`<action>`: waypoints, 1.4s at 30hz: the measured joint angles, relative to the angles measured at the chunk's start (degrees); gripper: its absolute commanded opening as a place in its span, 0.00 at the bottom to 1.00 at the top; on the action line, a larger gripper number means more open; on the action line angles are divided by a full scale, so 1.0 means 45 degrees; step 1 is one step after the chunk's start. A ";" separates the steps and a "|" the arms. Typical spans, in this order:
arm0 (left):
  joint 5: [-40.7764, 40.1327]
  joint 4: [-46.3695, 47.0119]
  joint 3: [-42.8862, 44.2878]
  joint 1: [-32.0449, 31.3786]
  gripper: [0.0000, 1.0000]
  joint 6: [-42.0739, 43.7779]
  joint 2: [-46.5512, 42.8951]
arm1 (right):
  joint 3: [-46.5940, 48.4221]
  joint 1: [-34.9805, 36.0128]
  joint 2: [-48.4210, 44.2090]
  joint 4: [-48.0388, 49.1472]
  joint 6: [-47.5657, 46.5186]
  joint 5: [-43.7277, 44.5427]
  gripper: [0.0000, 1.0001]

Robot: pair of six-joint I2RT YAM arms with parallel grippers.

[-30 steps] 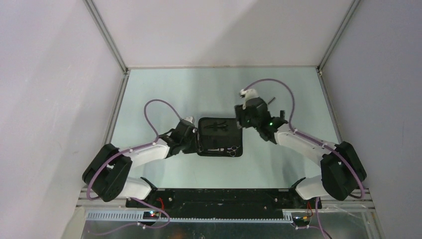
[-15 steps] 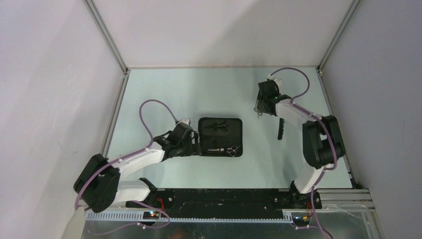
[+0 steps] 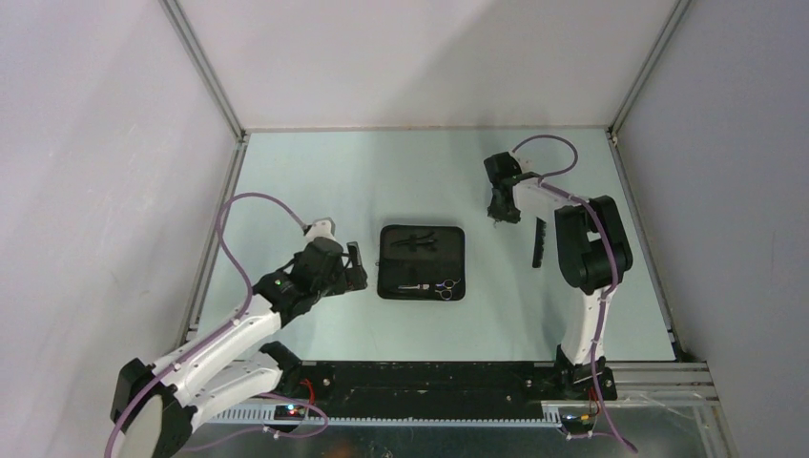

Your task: Sort the hair-cutting tools

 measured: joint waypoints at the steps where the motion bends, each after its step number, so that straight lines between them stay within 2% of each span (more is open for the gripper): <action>1: -0.0015 -0.0087 0.0000 0.0063 1.00 0.0000 -0.0063 | 0.0005 0.0000 0.0068 -0.0083 0.0073 -0.0029 0.34; 5: -0.0029 -0.0301 0.0000 0.0306 1.00 0.0005 -0.0194 | 0.0058 -0.0029 0.0194 -0.0321 0.0291 -0.0131 0.27; 11: 0.0010 -0.0316 0.0000 0.0466 1.00 0.0121 -0.0214 | 0.0223 -0.0136 0.0301 -0.0500 0.0559 -0.0476 0.00; 17: 0.0019 -0.0325 0.0044 0.0554 1.00 0.0452 -0.0466 | -0.0257 -0.0223 -0.0102 -0.0544 0.0539 -0.0816 0.00; 26: 0.0704 0.0495 0.0894 0.0588 1.00 0.0665 -0.0155 | -0.4269 0.0267 -0.4435 -0.1904 0.0447 -0.1593 0.00; 35: 0.1977 0.1579 0.1501 0.0583 1.00 0.0651 0.1035 | -0.7033 0.3007 -0.8014 -0.3225 0.1239 -0.2098 0.00; 42: 0.2798 0.1943 0.1700 0.0223 1.00 0.0539 0.2030 | -0.8291 0.5241 -0.8709 -0.3575 0.2769 -0.2477 0.00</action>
